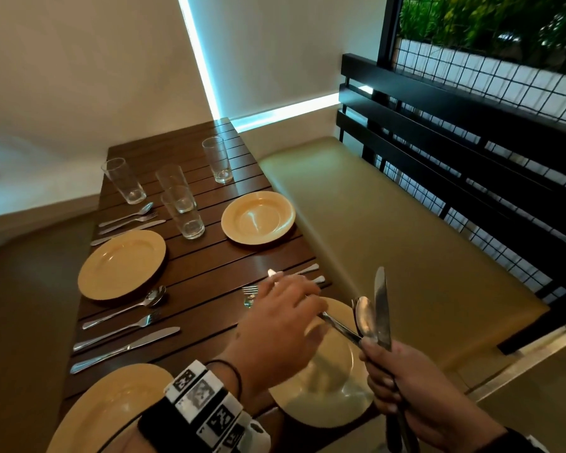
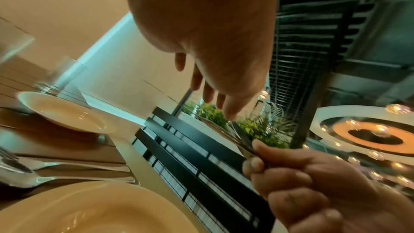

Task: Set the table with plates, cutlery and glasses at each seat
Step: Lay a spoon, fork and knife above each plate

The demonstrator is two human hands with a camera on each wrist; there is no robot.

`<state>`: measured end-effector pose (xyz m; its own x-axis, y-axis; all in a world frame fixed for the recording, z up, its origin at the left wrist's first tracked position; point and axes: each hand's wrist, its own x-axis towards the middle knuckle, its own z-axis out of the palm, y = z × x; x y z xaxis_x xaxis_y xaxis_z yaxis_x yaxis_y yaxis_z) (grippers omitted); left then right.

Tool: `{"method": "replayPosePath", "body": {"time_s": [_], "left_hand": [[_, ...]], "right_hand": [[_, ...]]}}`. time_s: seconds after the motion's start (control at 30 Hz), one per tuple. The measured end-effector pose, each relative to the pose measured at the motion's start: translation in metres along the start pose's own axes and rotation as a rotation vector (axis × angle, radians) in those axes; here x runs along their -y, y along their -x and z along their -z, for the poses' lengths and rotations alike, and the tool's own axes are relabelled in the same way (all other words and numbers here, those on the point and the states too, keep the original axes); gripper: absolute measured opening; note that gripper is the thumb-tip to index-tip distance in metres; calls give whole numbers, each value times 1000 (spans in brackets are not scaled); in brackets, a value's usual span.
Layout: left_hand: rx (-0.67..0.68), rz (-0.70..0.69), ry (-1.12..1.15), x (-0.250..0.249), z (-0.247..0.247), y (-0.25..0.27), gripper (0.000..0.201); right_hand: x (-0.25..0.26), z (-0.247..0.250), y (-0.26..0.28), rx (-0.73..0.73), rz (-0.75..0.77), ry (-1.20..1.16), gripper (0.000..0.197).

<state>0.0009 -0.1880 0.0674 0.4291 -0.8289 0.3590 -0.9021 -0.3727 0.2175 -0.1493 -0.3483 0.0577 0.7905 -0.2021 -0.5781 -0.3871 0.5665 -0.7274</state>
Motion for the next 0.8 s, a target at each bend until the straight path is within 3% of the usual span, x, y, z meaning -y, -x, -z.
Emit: {"method": "replayPosePath", "body": {"time_s": [0.1, 0.2, 0.3, 0.37, 0.67, 0.8], "left_hand": [[285, -152, -81, 3, 0, -10, 36], [384, -157, 26, 13, -1, -25, 30], [397, -42, 262, 28, -3, -36, 22], [417, 50, 306, 42, -5, -43, 21], [355, 548, 205, 149, -56, -91, 8], [364, 614, 113, 178, -83, -104, 10]], "right_hand": [[2, -3, -2, 13, -14, 11, 28], [6, -7, -3, 11, -43, -14, 29], [9, -6, -7, -13, -69, -60, 32], [10, -2, -11, -52, -67, -109, 33], [6, 21, -29, -150, -102, -192, 27], [1, 23, -33, -173, -91, -205, 19]]}}
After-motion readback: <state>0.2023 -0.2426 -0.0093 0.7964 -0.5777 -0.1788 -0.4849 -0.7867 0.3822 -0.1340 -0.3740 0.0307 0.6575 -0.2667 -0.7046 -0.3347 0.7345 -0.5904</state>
